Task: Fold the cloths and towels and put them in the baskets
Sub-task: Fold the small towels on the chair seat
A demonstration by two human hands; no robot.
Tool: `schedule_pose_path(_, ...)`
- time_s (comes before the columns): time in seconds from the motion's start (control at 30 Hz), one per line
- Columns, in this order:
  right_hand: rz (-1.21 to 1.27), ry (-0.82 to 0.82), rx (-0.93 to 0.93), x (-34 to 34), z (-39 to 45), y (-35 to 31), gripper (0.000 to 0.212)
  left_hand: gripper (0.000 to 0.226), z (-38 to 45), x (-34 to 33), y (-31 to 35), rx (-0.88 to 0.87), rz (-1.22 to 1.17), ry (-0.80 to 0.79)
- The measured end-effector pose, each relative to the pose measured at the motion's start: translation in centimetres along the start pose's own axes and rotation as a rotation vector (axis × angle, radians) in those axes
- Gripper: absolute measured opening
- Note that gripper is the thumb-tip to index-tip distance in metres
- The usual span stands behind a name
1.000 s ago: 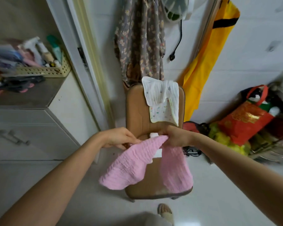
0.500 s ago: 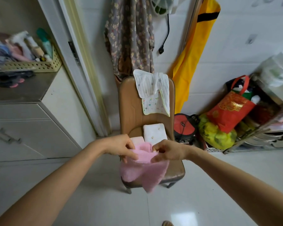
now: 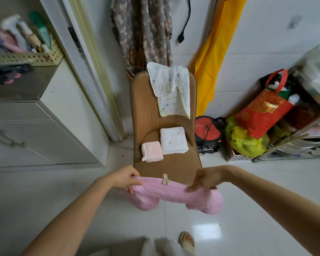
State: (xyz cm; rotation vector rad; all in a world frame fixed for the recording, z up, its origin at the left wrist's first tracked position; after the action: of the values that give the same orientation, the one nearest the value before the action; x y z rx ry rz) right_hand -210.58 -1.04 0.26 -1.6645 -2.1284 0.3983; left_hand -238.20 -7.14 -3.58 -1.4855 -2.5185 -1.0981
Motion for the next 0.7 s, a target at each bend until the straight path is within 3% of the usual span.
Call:
schedule_pose_path(0.07, 0.094, -0.019, 0.052, -0.7, 0.3, 1.1, 0.046, 0.039, 0.6, 0.1, -0.6, 0.030, 0.063, 0.051)
schedule_pose_path(0.2, 0.340, 0.025, 0.180, -1.0, 0.7, 2.7, 0.026, 0.045, 1.6, 0.6, -1.9, 0.102, 0.155, 0.114)
schedule_pose_path(0.27, 0.198, 0.161, 0.138, -0.2, 1.4, 3.6, 0.032, 0.046, 2.2, 0.7, -2.3, 0.132, 0.194, 0.146)
schedule_pose_path(0.37, -0.235, 0.346, -0.026, 1.3, 2.4, 5.0, 0.034, 0.046, 3.2, 0.4, -1.9, 0.185, 0.204, 0.195)
schedule_pose_path(0.43, -0.387, 0.377, -0.129, 2.1, 2.9, 5.7, 0.035, 0.026, 3.8, -0.1, -1.2, 0.276, 0.253, 0.186)
schedule_pose_path(0.47, -0.400, 0.360, -0.154, 2.3, 3.3, 6.0, 0.037, 0.015, 4.3, -0.2, -0.9, 0.322, 0.319, 0.169)
schedule_pose_path(0.63, -0.343, 0.133, -0.235, 2.2, 5.4, 8.4, 0.022, 0.026, 6.8, -2.1, -1.4, 0.504, 0.343, 0.132)
schedule_pose_path(0.7, -0.374, 0.119, -0.311, 3.2, 6.1, 9.9, 0.035, 0.021, 7.6, -1.4, -1.6, 0.505, 0.264, 0.249)
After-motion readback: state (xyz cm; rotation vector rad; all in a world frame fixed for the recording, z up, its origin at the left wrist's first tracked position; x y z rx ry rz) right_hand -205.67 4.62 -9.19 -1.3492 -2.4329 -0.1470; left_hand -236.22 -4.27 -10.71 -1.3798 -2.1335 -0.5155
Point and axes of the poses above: each hand's wrist, its own z-axis towards the middle knuckle, its own x-axis out of the back of the hand, y = z × x, the point moved 3 cm from there along z, towards the middle knuckle, and after that the axes turned 12 degrees about -y, right-handed, at the moved point
